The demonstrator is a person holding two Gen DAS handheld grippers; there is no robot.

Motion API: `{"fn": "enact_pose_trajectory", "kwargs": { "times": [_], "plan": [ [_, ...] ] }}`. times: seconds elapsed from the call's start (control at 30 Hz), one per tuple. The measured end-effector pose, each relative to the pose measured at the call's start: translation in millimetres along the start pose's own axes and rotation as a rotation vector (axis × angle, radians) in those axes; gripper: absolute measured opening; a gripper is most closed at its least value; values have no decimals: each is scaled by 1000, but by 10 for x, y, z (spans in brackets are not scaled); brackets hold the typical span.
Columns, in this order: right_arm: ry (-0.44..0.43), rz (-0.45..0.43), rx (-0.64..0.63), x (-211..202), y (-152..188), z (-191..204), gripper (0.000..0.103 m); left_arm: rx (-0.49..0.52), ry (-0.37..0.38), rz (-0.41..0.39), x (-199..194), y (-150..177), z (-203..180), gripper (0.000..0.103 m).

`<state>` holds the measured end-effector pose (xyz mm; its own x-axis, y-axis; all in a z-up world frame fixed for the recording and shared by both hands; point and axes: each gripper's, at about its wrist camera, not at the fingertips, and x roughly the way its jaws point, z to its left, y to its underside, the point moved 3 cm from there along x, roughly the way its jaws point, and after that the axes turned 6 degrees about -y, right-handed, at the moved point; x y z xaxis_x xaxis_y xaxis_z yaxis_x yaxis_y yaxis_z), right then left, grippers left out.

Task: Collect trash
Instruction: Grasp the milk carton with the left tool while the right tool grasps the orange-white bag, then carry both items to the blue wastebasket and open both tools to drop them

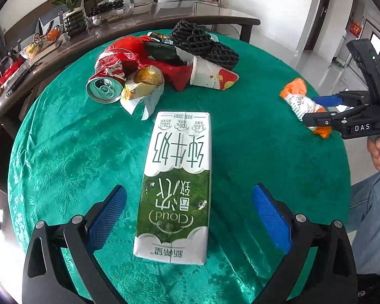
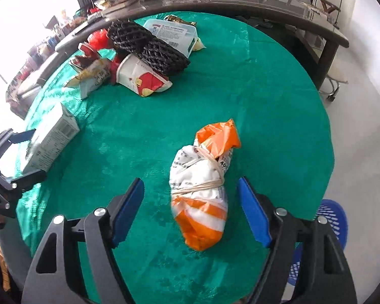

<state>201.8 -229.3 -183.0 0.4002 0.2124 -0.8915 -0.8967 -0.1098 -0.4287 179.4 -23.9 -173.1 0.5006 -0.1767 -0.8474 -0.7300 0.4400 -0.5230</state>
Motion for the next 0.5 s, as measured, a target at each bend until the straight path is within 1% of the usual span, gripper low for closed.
{"fn": "enact_pose_trajectory", "kwargs": {
  "times": [0.03,0.07,0.1,0.13,0.17,0.3,0.37,0.47,0.5],
  "plan": [
    [-2,11,7,40,-5,-24,74,5,-17,8,30,-10,2,98],
    [-7,12,13,57,-10,-46,64,7,-26,14,45,-18,7,93],
    [-6,6,13,53,-14,-59,47,11,-34,22,63,-24,11,85],
    [-8,-12,12,14,-14,-72,46,15,-38,36,78,-24,13,64],
    [-14,-33,11,-41,-10,-86,45,14,-31,51,89,-20,15,50],
    [-59,-89,17,-275,20,-210,45,-11,-21,40,35,-43,23,49],
    [-75,-114,36,-412,21,-343,45,-30,11,24,-24,-99,-41,48],
    [-67,-142,94,-631,117,-707,45,-40,72,-13,-140,-283,-294,48],
    [-48,-146,121,-701,186,-922,45,-39,98,-27,-179,-352,-408,48]
  ]
}}
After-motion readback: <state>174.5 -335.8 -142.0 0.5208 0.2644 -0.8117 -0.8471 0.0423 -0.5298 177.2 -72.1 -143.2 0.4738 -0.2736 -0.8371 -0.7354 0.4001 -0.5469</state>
